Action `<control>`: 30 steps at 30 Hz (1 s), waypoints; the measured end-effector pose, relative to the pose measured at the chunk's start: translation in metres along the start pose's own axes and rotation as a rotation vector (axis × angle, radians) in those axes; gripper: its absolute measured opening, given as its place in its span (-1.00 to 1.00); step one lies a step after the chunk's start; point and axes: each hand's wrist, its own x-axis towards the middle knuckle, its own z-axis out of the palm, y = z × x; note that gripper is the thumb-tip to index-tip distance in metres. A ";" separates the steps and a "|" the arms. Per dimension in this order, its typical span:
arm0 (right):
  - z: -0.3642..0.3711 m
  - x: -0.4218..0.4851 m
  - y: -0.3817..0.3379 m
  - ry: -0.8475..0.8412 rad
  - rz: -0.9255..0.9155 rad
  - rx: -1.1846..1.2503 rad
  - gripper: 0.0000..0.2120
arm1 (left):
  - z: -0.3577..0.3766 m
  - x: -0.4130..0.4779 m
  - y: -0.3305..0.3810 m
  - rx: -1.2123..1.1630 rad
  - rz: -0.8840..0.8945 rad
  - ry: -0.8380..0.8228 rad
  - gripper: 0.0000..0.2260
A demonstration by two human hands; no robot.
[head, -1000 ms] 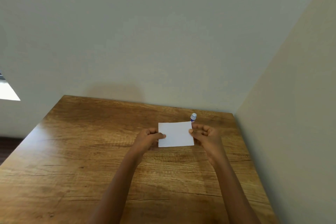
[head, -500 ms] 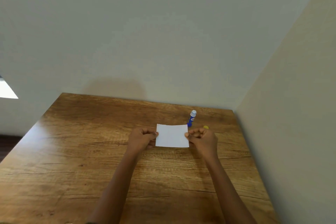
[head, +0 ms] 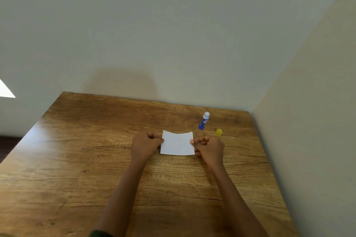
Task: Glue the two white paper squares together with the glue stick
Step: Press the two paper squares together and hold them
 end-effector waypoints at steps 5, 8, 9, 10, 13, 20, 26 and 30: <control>-0.001 0.002 0.005 0.017 -0.005 -0.017 -0.91 | -0.002 0.001 0.001 0.061 0.008 -0.026 -0.93; 0.000 0.003 0.004 0.018 -0.007 -0.038 -0.90 | -0.001 0.000 0.003 0.090 0.011 -0.018 -0.91; 0.001 0.003 0.003 0.017 -0.008 -0.046 -0.89 | 0.000 0.000 0.003 0.107 0.013 -0.013 -0.91; 0.001 0.004 0.002 0.017 -0.012 -0.055 -0.89 | 0.000 -0.001 0.004 0.119 0.013 -0.009 -0.90; 0.001 0.004 0.001 0.015 -0.019 -0.091 -0.88 | 0.000 -0.001 0.004 0.112 -0.001 -0.008 -0.90; 0.002 0.007 0.003 0.001 -0.052 -0.127 -0.89 | -0.002 0.002 0.001 0.056 -0.004 -0.070 -0.87; 0.000 0.010 0.004 0.001 -0.070 -0.202 -0.88 | -0.005 0.007 -0.001 0.047 -0.005 -0.090 -0.90; -0.010 0.013 0.003 0.085 -0.127 -0.261 -0.91 | -0.004 0.009 -0.003 0.008 -0.015 -0.082 -0.85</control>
